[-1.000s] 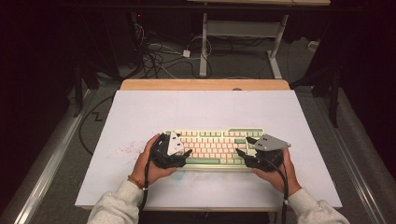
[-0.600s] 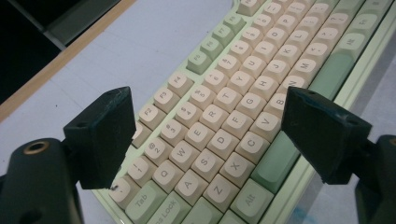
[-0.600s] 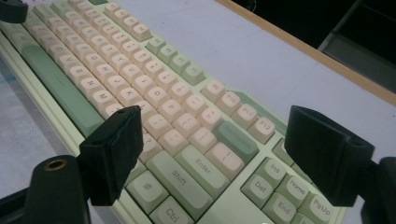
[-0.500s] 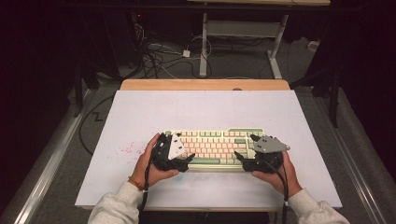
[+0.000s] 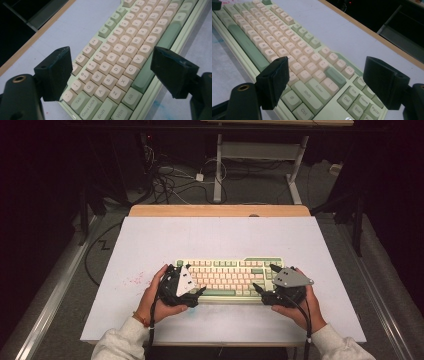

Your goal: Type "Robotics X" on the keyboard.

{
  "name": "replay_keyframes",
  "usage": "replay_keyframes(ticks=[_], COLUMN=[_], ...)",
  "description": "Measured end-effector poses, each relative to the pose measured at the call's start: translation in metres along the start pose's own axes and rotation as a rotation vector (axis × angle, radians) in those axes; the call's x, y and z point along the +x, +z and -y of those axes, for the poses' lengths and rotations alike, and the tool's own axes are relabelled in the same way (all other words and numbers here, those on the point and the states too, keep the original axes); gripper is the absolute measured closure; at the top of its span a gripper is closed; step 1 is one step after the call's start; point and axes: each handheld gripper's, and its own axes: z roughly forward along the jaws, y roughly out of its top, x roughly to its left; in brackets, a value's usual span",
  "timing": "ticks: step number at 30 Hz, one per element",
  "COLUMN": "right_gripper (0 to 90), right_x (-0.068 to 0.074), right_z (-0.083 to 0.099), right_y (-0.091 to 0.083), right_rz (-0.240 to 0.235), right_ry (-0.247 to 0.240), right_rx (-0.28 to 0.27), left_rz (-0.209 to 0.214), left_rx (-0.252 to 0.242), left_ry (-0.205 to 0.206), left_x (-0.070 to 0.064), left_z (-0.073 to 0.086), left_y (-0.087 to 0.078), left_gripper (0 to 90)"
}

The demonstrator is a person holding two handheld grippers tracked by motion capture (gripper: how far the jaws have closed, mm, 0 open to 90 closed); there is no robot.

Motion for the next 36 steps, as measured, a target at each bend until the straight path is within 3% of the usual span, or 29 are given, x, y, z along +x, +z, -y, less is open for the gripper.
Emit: replay_keyframes(ticks=[8,36], right_gripper=[21.9,22.2], right_x=[-0.001,-0.007], right_z=[0.001,0.008], right_y=[-0.006,-0.025], right_rz=[0.014,0.047], right_ry=[-0.006,-0.002], right_rx=[-0.002,0.002], left_rz=[-0.006,-0.026], left_rx=[0.004,-0.015], left_ry=[0.016,0.011], left_x=[0.0,0.004], left_z=[0.002,0.017], left_y=[-0.003,-0.023], left_gripper=[16.6,16.6])
